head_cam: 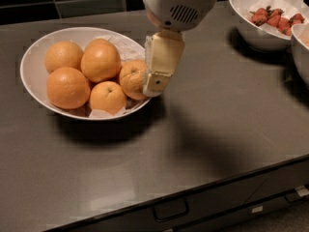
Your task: Pick orange from white bowl
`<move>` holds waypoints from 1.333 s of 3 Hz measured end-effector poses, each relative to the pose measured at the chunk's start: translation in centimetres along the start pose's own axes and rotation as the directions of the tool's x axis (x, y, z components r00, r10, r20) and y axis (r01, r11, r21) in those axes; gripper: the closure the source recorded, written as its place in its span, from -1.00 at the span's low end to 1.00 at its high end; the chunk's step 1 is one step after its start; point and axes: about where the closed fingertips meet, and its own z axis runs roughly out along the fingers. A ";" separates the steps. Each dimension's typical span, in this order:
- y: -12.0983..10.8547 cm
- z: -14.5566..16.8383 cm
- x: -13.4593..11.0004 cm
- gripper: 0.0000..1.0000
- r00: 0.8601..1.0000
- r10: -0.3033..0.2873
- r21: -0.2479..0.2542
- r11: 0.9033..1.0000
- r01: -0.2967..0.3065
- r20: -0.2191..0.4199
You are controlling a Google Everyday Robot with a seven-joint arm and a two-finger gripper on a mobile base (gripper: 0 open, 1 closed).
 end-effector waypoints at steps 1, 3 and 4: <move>0.2 0.2 -0.1 -1.00 1.000 0.001 -0.002 1.000 -0.001 0.001; 0.4 2.2 0.6 -1.00 1.000 0.015 -0.044 0.999 -0.016 -0.017; 0.4 2.6 0.7 -1.00 1.000 0.018 -0.052 0.998 -0.019 -0.019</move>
Offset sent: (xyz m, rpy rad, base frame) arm 0.0118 -0.0008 -0.0348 -0.0246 0.0676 -0.0200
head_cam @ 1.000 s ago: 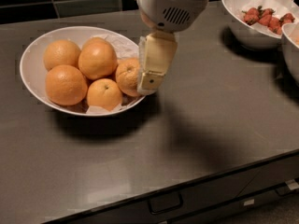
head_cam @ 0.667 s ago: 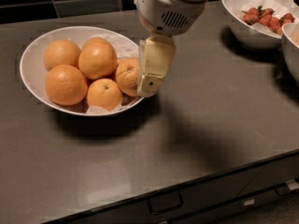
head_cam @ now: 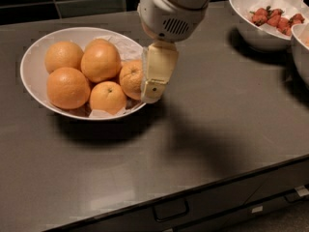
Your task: Pick orange from white bowl
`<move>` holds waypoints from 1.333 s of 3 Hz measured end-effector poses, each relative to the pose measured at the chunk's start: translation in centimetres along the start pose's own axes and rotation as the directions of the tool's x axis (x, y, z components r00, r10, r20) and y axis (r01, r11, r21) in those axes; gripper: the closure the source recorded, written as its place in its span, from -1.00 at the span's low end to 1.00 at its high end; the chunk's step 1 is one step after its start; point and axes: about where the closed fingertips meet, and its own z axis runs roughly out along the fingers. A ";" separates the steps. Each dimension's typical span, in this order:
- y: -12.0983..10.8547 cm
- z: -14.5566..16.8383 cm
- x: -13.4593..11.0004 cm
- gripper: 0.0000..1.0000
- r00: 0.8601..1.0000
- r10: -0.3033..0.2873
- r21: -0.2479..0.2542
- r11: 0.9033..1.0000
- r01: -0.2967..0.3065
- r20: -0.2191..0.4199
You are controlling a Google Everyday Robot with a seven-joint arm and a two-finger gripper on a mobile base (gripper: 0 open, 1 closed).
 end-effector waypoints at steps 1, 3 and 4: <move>-0.2 1.4 0.4 -1.00 1.000 0.008 -0.027 1.000 -0.008 0.000; -0.5 4.4 0.7 -1.00 1.000 0.008 -0.092 0.996 -0.007 0.009; -0.5 5.5 0.8 -1.00 1.000 0.007 -0.117 0.993 -0.005 0.013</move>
Offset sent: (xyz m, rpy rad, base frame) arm 0.0241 0.0053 -0.0462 -0.0020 0.1066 0.0144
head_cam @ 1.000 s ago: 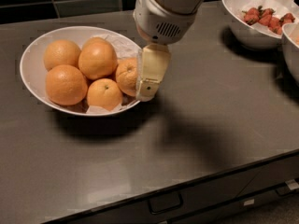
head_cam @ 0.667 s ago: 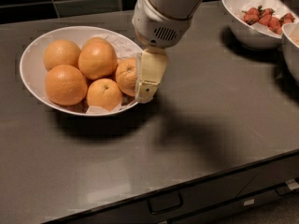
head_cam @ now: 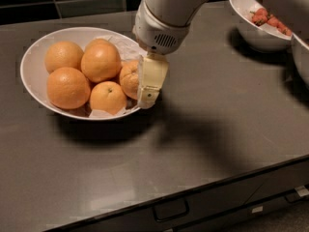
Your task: Pick orange from white bowl
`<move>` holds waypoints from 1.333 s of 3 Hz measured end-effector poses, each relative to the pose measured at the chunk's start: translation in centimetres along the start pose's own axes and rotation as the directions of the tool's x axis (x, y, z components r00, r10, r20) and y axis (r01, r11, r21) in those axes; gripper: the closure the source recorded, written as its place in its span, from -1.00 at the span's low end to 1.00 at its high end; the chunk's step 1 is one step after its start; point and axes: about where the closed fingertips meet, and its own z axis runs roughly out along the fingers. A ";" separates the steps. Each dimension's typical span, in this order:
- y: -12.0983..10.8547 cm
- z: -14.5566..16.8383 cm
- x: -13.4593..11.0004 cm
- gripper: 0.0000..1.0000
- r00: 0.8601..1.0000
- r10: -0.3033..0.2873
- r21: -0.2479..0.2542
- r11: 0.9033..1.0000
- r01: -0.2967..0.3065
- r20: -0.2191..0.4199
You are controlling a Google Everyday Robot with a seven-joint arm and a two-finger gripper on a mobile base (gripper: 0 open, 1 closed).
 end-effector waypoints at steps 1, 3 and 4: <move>0.1 0.8 0.3 -1.00 1.000 0.005 -0.019 1.000 -0.005 0.004; 0.3 2.1 0.6 -1.00 1.000 0.010 -0.037 0.999 -0.011 -0.014; 0.3 2.4 0.6 -1.00 1.000 0.011 -0.042 0.999 -0.011 -0.017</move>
Offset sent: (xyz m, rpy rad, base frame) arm 0.0074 0.0016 -0.0332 -0.0256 0.0574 -0.0042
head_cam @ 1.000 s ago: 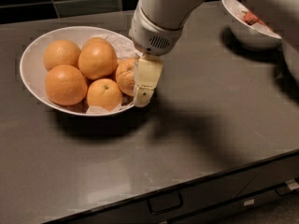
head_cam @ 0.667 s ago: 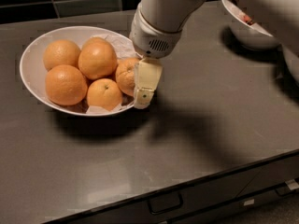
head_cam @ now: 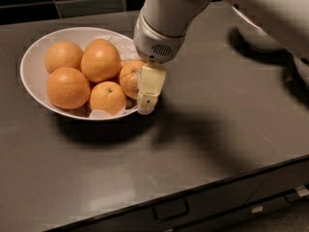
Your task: Pick orange from white bowl
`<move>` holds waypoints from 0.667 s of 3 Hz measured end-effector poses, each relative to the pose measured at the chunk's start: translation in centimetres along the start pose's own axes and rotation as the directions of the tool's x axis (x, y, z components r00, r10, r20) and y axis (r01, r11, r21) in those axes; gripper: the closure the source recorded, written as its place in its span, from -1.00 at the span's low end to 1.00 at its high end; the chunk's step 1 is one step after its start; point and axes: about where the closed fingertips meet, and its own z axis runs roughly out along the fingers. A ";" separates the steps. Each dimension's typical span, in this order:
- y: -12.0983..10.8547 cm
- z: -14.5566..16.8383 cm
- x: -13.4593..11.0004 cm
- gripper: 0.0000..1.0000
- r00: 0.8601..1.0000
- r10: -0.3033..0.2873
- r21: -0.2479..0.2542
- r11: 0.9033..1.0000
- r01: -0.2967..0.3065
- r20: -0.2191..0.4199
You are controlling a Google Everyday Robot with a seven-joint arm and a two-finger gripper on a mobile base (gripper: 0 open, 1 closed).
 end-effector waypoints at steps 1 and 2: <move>0.0 0.9 -0.2 -0.82 1.000 -0.007 -0.016 1.000 0.007 0.001; 0.0 1.3 -0.2 -0.76 1.000 -0.009 -0.024 1.000 0.009 0.003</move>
Offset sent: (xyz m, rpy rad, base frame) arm 0.0067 0.0117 -0.0240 -0.0029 0.0438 0.0292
